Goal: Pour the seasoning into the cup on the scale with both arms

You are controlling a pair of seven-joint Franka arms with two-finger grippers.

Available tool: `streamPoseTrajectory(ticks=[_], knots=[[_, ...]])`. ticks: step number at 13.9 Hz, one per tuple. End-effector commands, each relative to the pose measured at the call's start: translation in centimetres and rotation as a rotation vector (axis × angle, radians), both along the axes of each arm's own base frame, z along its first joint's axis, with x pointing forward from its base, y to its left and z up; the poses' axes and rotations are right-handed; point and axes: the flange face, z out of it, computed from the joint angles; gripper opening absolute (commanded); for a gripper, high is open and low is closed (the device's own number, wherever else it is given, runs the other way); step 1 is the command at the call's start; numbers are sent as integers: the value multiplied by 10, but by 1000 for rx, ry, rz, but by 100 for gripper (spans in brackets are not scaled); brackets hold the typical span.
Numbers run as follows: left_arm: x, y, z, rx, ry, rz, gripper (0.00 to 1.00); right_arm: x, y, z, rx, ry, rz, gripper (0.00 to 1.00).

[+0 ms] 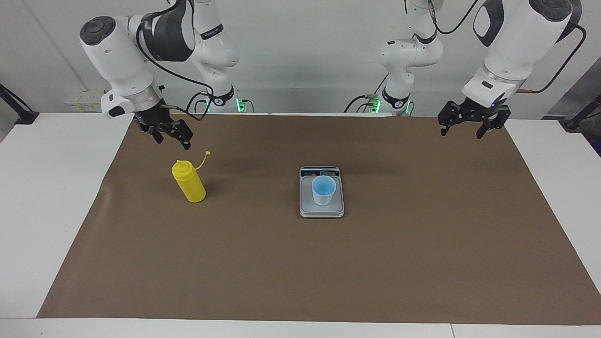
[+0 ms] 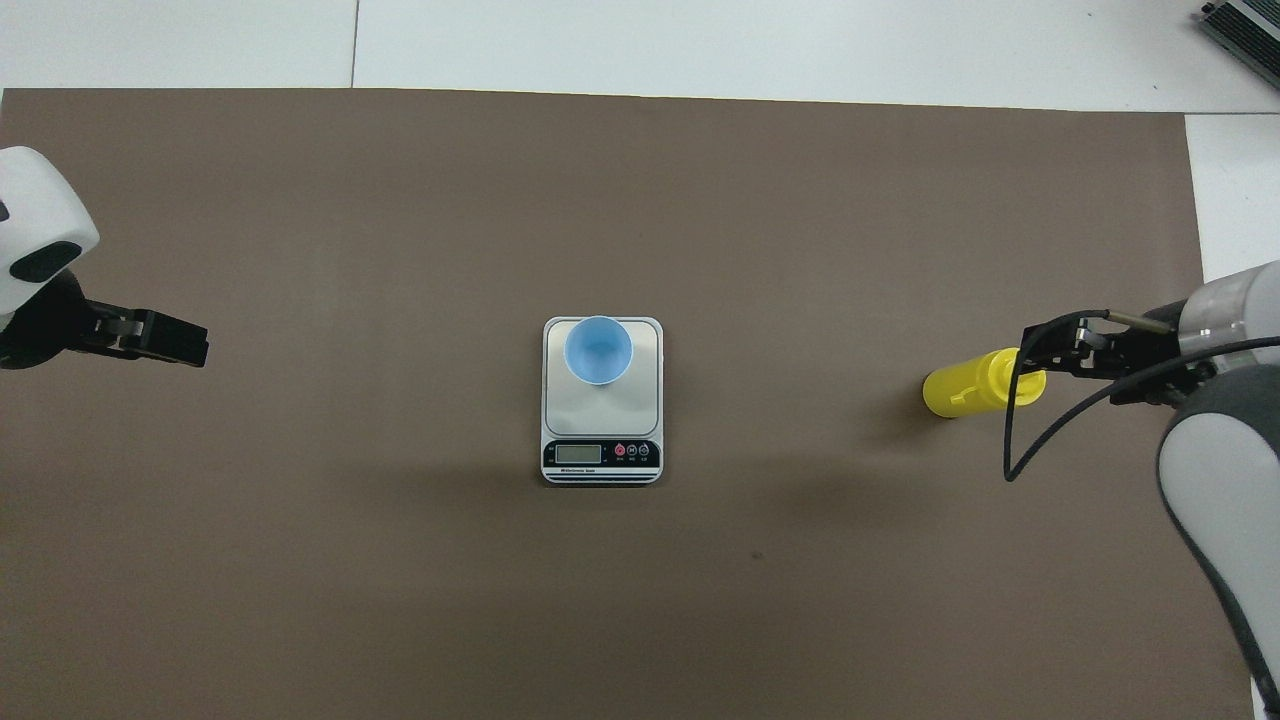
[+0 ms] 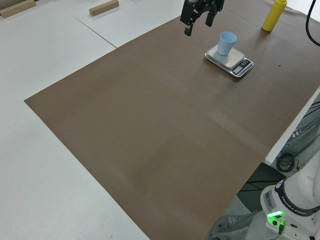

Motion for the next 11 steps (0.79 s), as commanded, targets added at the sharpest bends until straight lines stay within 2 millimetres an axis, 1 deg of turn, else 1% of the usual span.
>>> streamPoseTrajectory(ticks=[1,2,4,6,8,10,11], knots=[[-5,3,3,17,-15,-13,100,-2,22,22,-40,3,76,100],[-5,4,4,17,-13,-10,100,-2,34,31,-50,2,102,100],[-4,6,3,15,-16,-5,100,-3,58,42,-67,0,150,100],[-4,7,3,15,-16,-2,100,-2,73,47,-70,-2,156,100],[-4,10,4,12,-16,3,100,0,77,55,-67,-1,153,100],[-4,12,5,13,-13,1,100,5,73,54,-61,0,149,100],[-2,13,9,6,-17,3,100,6,71,54,-60,-3,146,100]])
